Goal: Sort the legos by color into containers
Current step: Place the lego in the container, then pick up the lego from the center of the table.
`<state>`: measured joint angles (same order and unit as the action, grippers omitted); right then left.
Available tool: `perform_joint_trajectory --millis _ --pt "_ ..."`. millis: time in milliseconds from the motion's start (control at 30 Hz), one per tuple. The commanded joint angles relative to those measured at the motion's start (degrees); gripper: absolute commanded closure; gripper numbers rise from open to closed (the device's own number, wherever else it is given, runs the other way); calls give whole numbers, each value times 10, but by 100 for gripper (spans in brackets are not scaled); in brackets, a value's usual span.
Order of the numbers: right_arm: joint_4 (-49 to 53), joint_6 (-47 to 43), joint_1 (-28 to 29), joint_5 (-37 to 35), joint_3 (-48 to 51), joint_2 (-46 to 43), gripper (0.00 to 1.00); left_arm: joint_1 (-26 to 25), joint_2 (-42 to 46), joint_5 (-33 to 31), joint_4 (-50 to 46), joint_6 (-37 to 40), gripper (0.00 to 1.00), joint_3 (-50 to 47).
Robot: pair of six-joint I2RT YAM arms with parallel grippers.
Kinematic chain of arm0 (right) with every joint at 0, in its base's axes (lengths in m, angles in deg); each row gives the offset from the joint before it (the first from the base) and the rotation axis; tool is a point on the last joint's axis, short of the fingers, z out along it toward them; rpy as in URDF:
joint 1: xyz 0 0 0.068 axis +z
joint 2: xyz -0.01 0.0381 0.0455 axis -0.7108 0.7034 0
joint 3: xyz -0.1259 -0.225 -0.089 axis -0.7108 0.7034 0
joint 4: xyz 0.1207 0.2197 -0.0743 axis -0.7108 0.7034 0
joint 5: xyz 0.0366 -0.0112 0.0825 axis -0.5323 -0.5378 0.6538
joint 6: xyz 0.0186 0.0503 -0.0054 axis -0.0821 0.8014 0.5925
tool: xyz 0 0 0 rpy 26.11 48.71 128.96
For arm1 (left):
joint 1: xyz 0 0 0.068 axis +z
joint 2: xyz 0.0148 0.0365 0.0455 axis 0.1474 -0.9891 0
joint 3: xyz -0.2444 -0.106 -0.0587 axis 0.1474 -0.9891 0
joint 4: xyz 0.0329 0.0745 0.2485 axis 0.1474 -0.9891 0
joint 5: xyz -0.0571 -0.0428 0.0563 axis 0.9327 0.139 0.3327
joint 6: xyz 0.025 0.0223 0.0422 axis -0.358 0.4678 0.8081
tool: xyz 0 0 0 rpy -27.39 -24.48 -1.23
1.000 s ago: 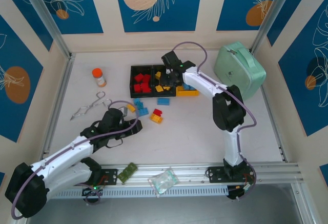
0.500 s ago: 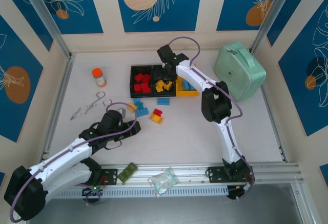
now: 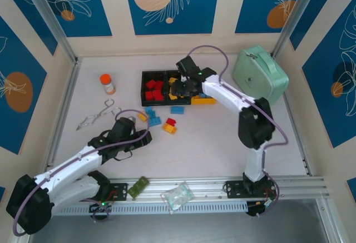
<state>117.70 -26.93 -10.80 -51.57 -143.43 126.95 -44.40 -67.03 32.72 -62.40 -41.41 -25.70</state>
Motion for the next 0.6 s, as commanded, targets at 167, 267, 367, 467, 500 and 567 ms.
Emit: perform_joint_trajectory --millis 167,267,367,467,500,567 --pt "-61 16 24 12 172 -164 46 19 -69 -57 -48 40 32 81" --pt "-68 26 33 10 227 -211 46 27 -104 -54 -38 51 32 100" --pt "-69 41 41 4 273 -249 46 29 -147 -46 -30 64 31 130" --pt "-70 55 44 -2 316 -282 44 28 -198 -42 -38 79 27 167" --pt "-70 60 44 -2 329 -291 44 27 -213 -44 -42 83 26 180" --pt "-67 67 45 -5 350 -306 44 23 -242 -52 -47 85 21 200"
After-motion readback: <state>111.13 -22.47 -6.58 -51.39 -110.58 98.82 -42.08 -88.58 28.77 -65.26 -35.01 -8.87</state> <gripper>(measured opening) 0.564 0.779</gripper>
